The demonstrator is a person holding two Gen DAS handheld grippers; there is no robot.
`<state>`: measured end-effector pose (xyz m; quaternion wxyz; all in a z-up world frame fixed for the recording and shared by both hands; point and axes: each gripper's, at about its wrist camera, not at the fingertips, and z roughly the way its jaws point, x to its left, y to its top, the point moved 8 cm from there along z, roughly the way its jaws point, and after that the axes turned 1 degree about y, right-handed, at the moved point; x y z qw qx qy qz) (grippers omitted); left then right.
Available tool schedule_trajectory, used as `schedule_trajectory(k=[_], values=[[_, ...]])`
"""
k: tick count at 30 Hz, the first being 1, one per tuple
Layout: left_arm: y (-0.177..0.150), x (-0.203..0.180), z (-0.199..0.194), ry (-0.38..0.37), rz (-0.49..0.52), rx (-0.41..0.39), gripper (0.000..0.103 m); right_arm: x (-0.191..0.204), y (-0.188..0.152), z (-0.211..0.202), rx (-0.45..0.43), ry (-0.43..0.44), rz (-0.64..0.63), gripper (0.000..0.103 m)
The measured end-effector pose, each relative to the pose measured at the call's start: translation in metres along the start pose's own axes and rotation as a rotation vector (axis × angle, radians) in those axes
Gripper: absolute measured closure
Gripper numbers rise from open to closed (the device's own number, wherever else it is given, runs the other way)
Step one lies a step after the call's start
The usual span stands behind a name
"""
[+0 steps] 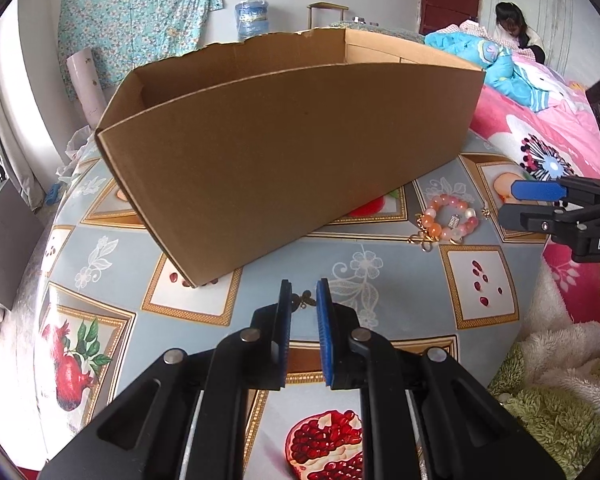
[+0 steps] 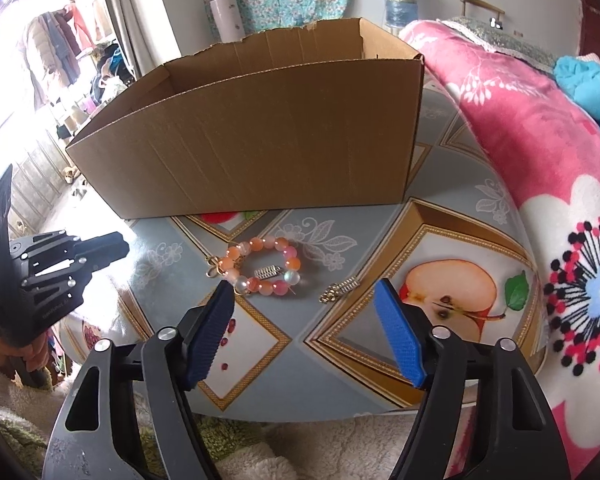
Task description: Organize jewelry
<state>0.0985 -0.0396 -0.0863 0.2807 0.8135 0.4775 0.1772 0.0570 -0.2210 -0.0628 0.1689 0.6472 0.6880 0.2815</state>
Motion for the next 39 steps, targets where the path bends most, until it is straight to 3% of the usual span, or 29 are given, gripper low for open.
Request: schedule_trajectory(k=[6,25,39], values=[[-0.006,0.006,0.002,-0.011,-0.04,0.017,0.091,-0.013,-0.001,0.007,0.043,-0.046,-0.037,0.055],[-0.008,0.009,0.005,-0.015,-0.047,0.048,0.091,-0.015,0.004,0.029,0.1,-0.019,-0.232,0.072],[-0.009,0.01,0.005,-0.018,-0.054,0.049,0.091,-0.013,0.0,0.032,0.101,0.03,-0.278,0.087]])
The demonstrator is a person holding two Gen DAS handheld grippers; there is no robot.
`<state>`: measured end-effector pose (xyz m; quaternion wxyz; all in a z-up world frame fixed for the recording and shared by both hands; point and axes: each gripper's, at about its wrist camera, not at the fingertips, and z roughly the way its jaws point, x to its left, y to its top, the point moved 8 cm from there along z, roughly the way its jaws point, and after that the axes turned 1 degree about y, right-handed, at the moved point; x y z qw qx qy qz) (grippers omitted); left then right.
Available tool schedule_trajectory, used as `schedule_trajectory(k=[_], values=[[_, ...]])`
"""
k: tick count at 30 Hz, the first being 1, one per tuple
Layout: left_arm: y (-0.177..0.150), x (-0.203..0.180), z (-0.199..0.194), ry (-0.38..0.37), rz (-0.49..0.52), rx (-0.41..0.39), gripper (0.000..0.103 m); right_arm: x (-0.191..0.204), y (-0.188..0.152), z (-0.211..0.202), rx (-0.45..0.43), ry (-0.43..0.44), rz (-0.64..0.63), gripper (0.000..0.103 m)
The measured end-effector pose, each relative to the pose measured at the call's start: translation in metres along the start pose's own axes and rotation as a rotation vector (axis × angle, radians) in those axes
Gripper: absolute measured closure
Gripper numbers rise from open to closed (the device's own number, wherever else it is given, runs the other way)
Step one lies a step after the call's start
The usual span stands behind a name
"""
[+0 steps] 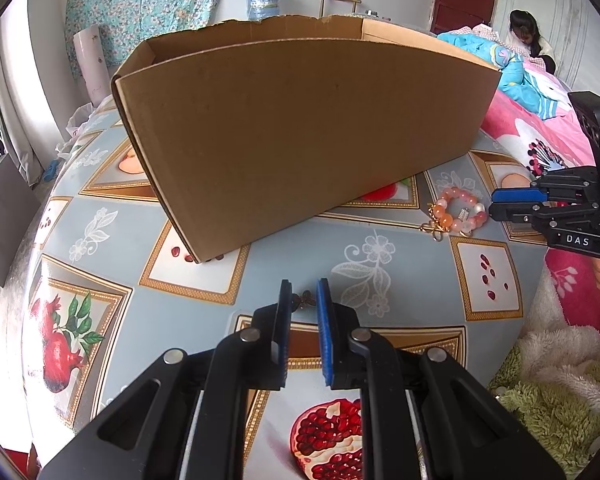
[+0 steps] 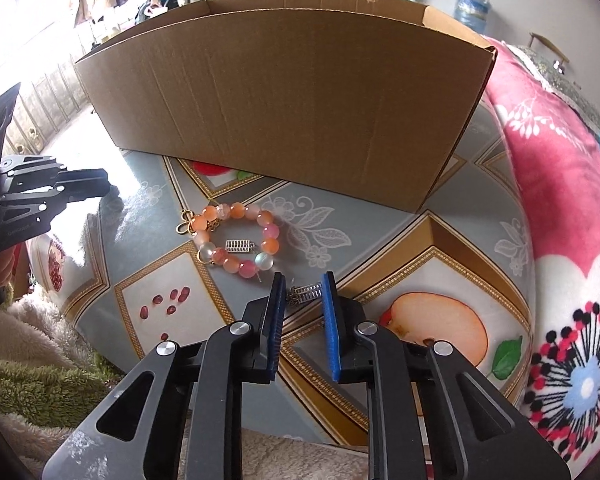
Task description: Organize jewelry
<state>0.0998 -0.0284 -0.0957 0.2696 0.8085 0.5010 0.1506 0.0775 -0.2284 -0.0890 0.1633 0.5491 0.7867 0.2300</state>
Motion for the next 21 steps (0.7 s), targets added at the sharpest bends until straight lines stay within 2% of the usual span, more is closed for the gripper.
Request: schedule_trajectory(k=[5,6,7,8,14,21], values=[[0.0,0.0,-0.002,0.0,0.003,-0.007,0.091,0.003,-0.003,-0.003,-0.01,0.007,0.023,0.089],[0.0,0.0,-0.002,0.0,0.003,-0.007,0.091,0.003,-0.004,-0.003,-0.011,0.006,0.026,0.092],[0.0,0.0,-0.002,0.002,0.002,-0.007,0.091,0.004,-0.004,-0.005,-0.019,0.008,0.029,0.101],[0.0,0.0,-0.002,0.002,0.001,-0.008,0.091,0.004,-0.004,-0.006,-0.018,0.013,0.036,0.102],[-0.001,0.001,-0.003,0.002,-0.002,-0.014,0.091,0.002,-0.005,-0.013,-0.026,0.016,0.063,0.103],[0.001,0.002,-0.007,0.004,0.003,-0.031,0.091,-0.007,0.004,-0.033,-0.085,0.061,0.145,0.103]])
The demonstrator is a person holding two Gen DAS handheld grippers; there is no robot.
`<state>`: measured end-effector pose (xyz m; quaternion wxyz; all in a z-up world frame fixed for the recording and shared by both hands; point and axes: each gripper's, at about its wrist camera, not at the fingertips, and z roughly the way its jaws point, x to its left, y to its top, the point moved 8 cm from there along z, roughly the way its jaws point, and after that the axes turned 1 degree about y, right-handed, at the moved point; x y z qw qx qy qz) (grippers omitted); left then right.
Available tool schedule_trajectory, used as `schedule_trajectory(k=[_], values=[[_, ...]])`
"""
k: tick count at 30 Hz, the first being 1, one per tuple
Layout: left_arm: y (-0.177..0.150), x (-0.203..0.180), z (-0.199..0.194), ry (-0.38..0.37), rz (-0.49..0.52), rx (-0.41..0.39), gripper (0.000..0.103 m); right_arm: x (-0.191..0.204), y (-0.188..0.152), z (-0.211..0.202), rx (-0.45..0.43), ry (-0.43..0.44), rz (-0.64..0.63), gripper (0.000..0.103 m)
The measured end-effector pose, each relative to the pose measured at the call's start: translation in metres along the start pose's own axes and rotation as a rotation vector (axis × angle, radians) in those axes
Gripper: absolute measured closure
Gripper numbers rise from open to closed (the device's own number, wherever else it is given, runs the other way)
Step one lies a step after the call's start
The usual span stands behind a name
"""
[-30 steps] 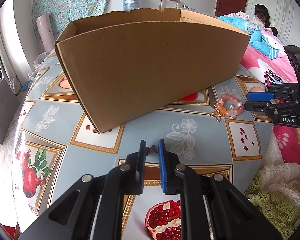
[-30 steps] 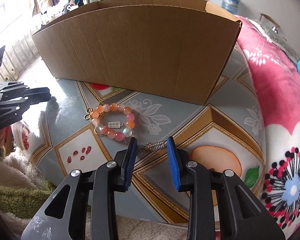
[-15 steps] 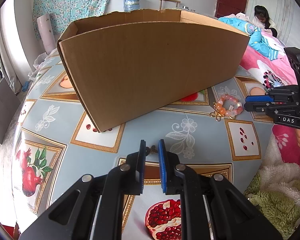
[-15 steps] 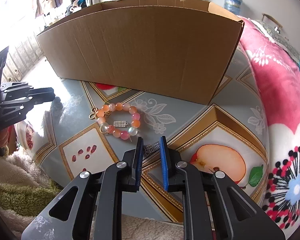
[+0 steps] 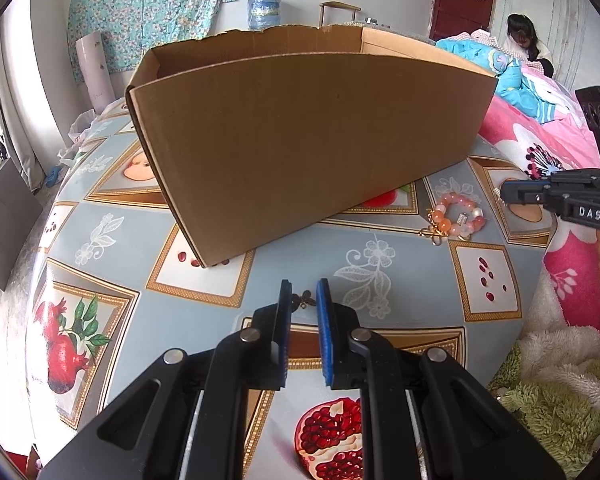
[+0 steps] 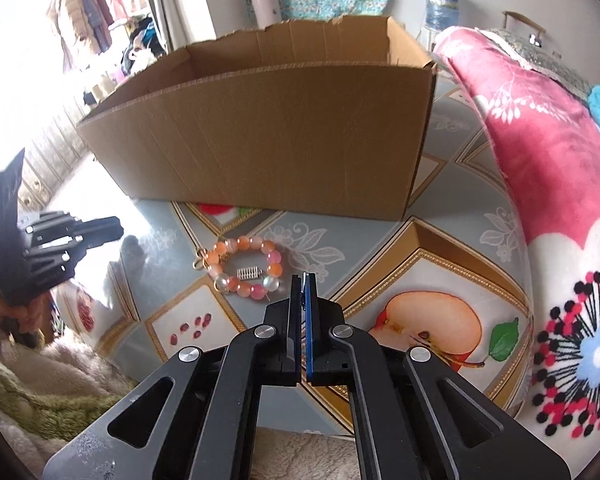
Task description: Organize jewelry
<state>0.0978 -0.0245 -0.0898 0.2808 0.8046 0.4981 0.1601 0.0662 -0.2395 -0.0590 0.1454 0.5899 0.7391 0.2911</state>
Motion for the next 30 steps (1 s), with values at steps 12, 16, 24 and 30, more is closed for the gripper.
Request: schedule_trajectory(k=[12,16,24,30], values=[[0.016,0.0,-0.037,-0.001,-0.002,-0.086,0.091,0.009,0.026,-0.035,-0.12,0.024,0.024,0.103],[0.03,-0.003,-0.064,-0.018,-0.008,-0.145,0.091,0.016,0.037,-0.055,-0.195,0.037,0.006,0.103],[0.094,-0.011,-0.116,-0.05,0.044,-0.337,0.091,0.033,0.099,-0.087,-0.356,0.113,-0.085,0.103],[0.151,-0.009,-0.086,-0.101,0.035,-0.309,0.091,0.046,0.161,-0.065,-0.339,0.256,-0.139,0.103]])
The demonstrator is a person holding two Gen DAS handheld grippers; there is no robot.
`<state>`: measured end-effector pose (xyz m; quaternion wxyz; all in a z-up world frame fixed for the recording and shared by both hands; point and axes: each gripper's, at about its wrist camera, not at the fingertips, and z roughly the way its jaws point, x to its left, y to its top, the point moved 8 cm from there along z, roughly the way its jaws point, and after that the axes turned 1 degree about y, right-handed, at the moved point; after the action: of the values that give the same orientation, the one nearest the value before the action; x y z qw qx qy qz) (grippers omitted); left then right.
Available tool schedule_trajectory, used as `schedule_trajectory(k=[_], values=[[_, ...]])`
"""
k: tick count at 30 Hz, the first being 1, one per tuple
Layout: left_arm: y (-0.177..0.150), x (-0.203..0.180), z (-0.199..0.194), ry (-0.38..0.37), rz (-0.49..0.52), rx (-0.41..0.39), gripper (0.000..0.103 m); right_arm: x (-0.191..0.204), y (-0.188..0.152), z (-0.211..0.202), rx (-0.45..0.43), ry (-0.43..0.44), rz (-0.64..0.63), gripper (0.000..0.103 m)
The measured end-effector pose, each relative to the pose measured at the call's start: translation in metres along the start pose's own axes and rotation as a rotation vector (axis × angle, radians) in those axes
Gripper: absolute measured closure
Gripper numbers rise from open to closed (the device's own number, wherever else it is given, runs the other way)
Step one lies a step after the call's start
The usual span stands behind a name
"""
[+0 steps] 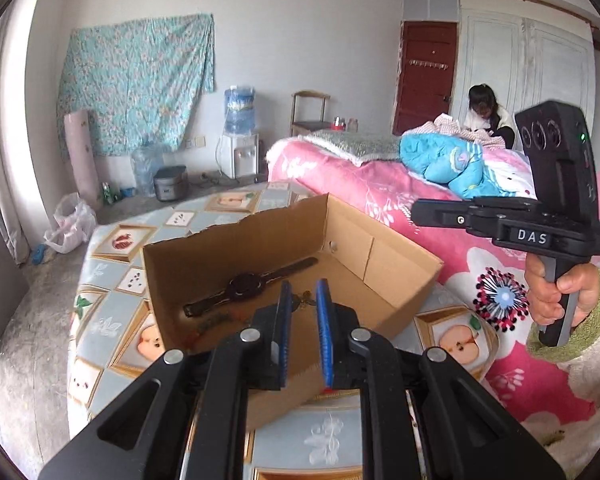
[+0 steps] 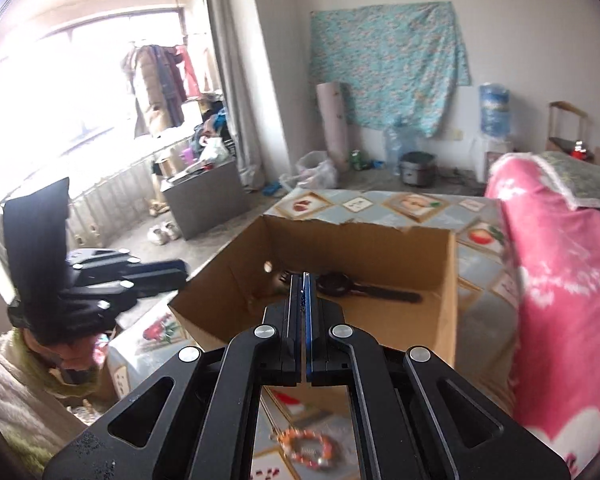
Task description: Organize jewelry
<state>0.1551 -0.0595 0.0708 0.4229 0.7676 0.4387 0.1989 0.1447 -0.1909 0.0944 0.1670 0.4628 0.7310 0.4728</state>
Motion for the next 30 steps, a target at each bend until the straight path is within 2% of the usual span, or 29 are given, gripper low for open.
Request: schedule_trajectory(k=[2,4,6,11,15,17,19,26,28,30], values=[[0.007,0.01,0.029,-0.034,-0.05,0.066,0.091,-0.004,0.011,0.026,0.054,0.048,0.006,0.103],[0.011,0.02,0.06,-0.083,-0.12,0.145,0.091,-0.013,0.015,0.055,0.135,0.055,0.013,0.103],[0.013,0.029,0.086,-0.122,-0.178,0.21,0.091,-0.021,0.012,0.081,0.217,0.033,0.017,0.103],[0.01,0.045,0.135,-0.157,-0.263,0.349,0.091,-0.052,-0.004,0.137,0.406,0.008,0.065,0.103],[0.0,0.048,0.163,-0.188,-0.346,0.468,0.091,-0.07,-0.018,0.152,0.478,-0.031,0.086,0.101],[-0.004,0.049,0.17,-0.176,-0.364,0.499,0.091,-0.072,-0.017,0.148,0.486,-0.002,0.131,0.1],[-0.006,0.049,0.174,-0.178,-0.38,0.519,0.091,-0.075,-0.013,0.145,0.469,-0.019,0.13,0.1],[-0.004,0.052,0.176,-0.176,-0.395,0.512,0.09,-0.084,0.001,0.13,0.423,-0.051,0.132,0.098],[-0.002,0.053,0.173,-0.173,-0.399,0.504,0.09,-0.082,0.005,0.124,0.409,-0.062,0.128,0.096],[0.0,0.053,0.168,-0.17,-0.396,0.492,0.087,-0.081,0.008,0.118,0.396,-0.071,0.128,0.088]])
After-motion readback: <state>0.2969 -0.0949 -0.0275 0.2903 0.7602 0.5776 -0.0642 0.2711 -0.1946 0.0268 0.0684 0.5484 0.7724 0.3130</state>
